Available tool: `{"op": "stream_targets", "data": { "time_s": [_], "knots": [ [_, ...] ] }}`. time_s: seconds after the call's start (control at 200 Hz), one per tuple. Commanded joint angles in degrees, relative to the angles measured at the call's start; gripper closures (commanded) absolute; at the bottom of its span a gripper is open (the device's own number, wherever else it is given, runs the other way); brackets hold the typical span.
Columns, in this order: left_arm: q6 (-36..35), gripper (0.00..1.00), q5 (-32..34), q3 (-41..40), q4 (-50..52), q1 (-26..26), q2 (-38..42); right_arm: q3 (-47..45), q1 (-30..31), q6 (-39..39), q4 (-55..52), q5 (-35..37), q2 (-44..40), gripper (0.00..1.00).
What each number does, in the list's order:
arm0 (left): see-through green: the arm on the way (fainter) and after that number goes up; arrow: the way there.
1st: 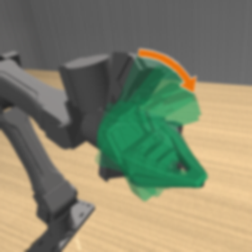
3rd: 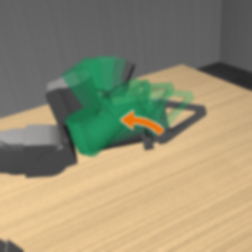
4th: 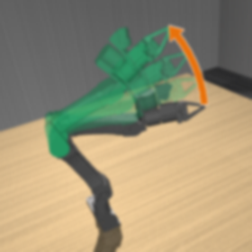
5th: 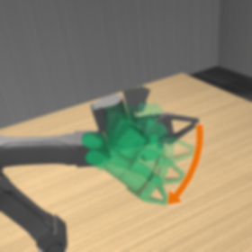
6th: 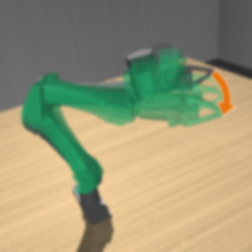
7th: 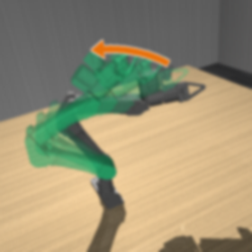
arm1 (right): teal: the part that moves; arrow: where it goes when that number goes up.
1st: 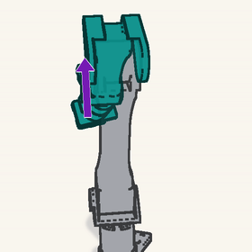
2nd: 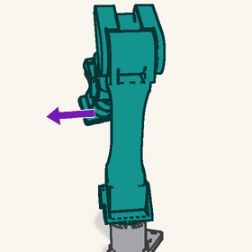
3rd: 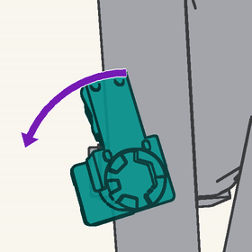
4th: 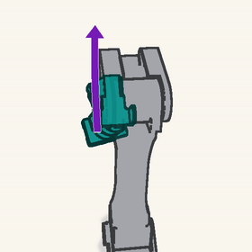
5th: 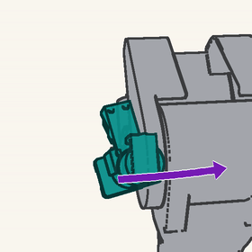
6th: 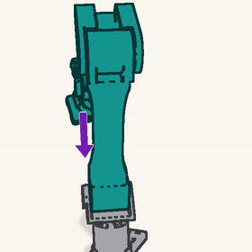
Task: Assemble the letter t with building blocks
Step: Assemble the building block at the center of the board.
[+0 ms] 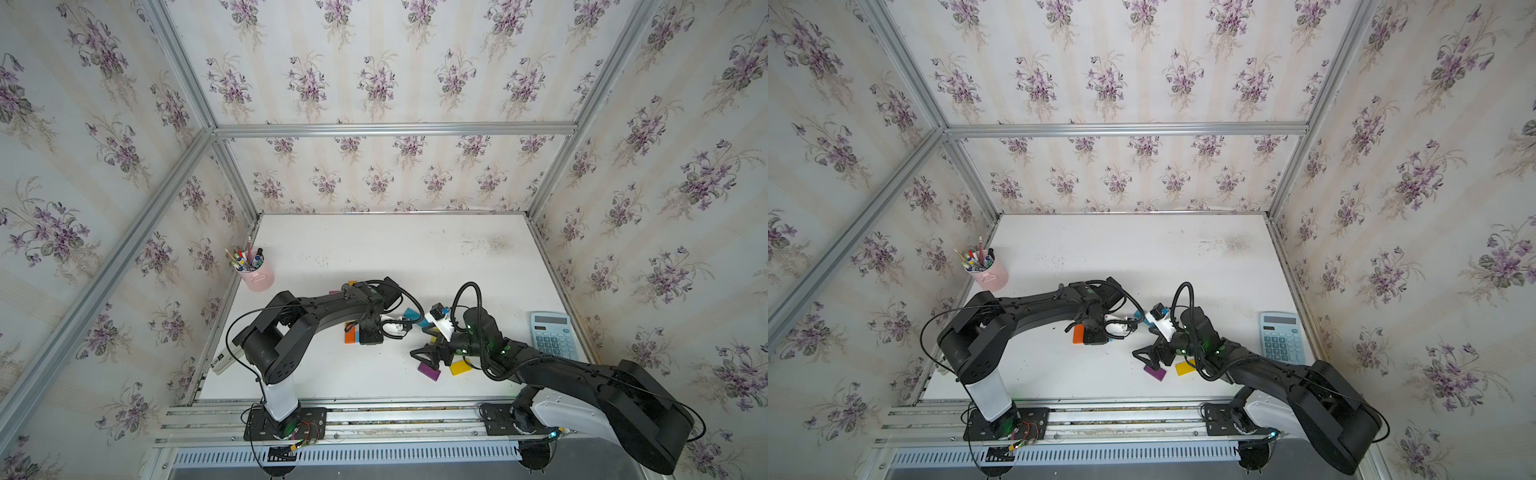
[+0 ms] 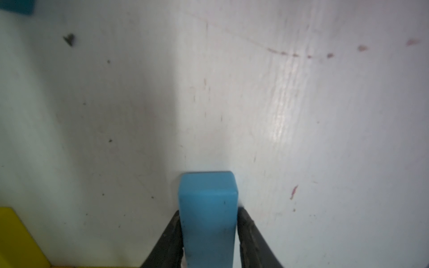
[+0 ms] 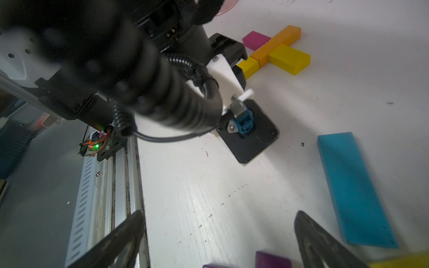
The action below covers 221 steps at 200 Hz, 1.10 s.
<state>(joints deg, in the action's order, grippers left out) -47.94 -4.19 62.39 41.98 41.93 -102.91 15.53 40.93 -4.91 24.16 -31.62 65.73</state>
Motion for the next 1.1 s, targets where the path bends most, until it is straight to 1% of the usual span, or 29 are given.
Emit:
{"op": "stream_targets", "data": {
  "time_s": [0.0,0.115,0.24,0.699,0.944,1.099],
  "knots": [
    [-0.5,0.6,0.1,-0.4,2.5,0.1,-0.6,0.5,0.0,0.5,0.7,-0.9,0.3,0.0],
    [-0.5,0.58,0.4,-0.5,2.4,0.1,-0.6,0.6,0.1,0.5,0.6,-1.0,0.3,0.0],
    [-0.5,0.58,0.7,-0.7,2.5,0.1,-0.5,0.5,0.1,0.5,0.6,-1.0,0.3,0.0],
    [-0.9,0.62,0.5,-0.8,3.0,0.1,-0.9,0.5,0.2,0.5,0.5,-1.1,0.2,0.0],
    [-0.8,0.59,1.5,-1.1,2.2,0.1,-1.1,0.6,0.3,0.5,0.5,-1.2,0.2,0.0],
    [-0.8,0.62,1.0,-0.9,2.8,0.0,-1.4,0.6,0.3,0.5,0.5,-1.2,0.2,0.0]
  ]
}}
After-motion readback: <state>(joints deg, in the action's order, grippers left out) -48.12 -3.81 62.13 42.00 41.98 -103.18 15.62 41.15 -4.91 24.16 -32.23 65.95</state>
